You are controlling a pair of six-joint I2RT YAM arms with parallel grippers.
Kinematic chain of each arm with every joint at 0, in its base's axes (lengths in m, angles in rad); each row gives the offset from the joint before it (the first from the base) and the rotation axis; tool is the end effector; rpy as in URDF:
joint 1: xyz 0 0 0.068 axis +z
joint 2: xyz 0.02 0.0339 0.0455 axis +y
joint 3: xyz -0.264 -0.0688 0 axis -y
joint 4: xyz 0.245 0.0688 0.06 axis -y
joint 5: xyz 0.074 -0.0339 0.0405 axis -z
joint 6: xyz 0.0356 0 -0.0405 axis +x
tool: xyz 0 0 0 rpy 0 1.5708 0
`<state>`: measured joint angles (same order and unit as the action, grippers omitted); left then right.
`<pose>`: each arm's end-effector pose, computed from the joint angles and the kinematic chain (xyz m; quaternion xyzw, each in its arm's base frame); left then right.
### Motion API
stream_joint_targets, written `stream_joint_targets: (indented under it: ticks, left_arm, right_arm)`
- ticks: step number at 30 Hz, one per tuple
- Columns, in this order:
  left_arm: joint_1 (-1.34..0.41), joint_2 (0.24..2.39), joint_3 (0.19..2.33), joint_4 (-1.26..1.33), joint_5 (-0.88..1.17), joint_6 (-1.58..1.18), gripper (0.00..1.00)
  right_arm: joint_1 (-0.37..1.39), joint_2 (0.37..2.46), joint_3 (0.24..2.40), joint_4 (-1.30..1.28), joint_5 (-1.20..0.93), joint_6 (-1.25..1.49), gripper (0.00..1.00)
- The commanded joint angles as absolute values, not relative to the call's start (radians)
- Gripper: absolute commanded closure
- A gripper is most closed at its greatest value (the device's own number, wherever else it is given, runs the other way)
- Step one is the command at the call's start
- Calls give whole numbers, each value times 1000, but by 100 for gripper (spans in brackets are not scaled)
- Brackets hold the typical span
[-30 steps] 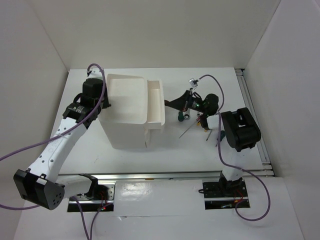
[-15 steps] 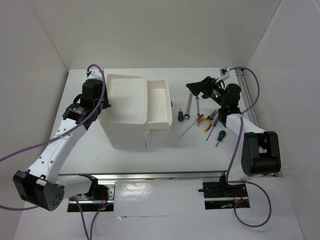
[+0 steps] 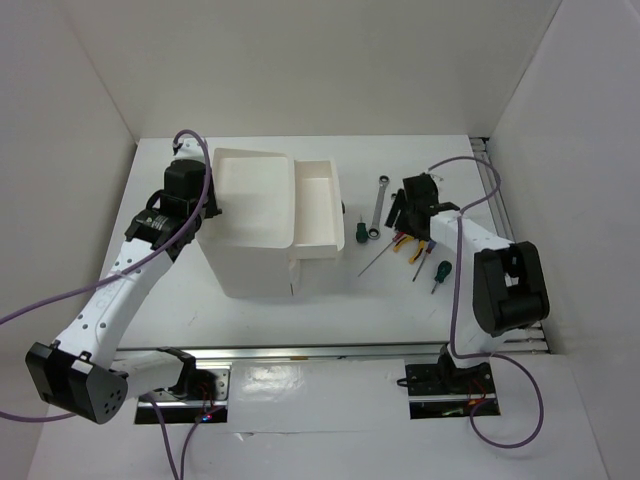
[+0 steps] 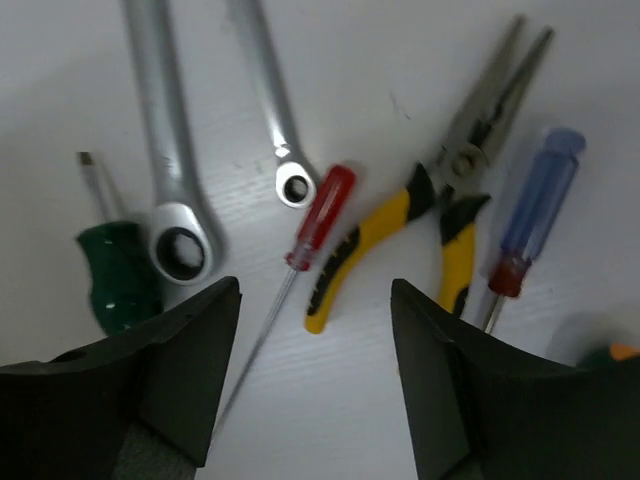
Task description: Sort the tools into containers
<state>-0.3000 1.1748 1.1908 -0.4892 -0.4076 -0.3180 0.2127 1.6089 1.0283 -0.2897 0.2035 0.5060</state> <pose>0.2498 -0.0625 0.3724 -0.1131 0.8345 0.0091 0.5392 0.3319 0.0643 0.2099 0.1710 0.9193 0.0307 0.3531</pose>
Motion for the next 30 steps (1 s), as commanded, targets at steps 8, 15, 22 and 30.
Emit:
stream_joint_targets:
  ticks: [8, 15, 22, 30]
  left_arm:
    - [-308, 1163, 1166, -561, -410, -380, 100]
    - [-308, 1163, 1166, -561, -400, -380, 100]
    - [-308, 1163, 1166, -561, -400, -380, 100]
    - [-308, 1163, 1166, -561, -391, -380, 100]
  right_arm:
    - [176, 1680, 1091, -301, 241, 494, 36]
    - [195, 1790, 1207, -291, 215, 494, 36]
    - [204, 1822, 1186, -293, 224, 523, 38]
    - [204, 1813, 1114, -282, 252, 552, 44]
